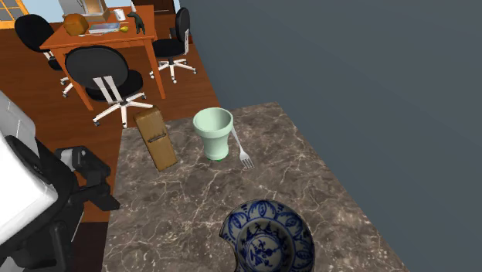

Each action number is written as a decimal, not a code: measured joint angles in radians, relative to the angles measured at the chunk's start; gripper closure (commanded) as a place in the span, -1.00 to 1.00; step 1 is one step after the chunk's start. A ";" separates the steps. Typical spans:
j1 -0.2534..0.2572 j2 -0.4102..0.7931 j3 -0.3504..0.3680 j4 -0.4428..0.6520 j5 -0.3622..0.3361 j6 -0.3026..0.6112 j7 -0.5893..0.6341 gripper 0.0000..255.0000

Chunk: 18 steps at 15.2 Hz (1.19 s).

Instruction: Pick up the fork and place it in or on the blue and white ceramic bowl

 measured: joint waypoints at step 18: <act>-0.089 0.141 0.549 -0.036 0.260 0.251 0.893 -1.00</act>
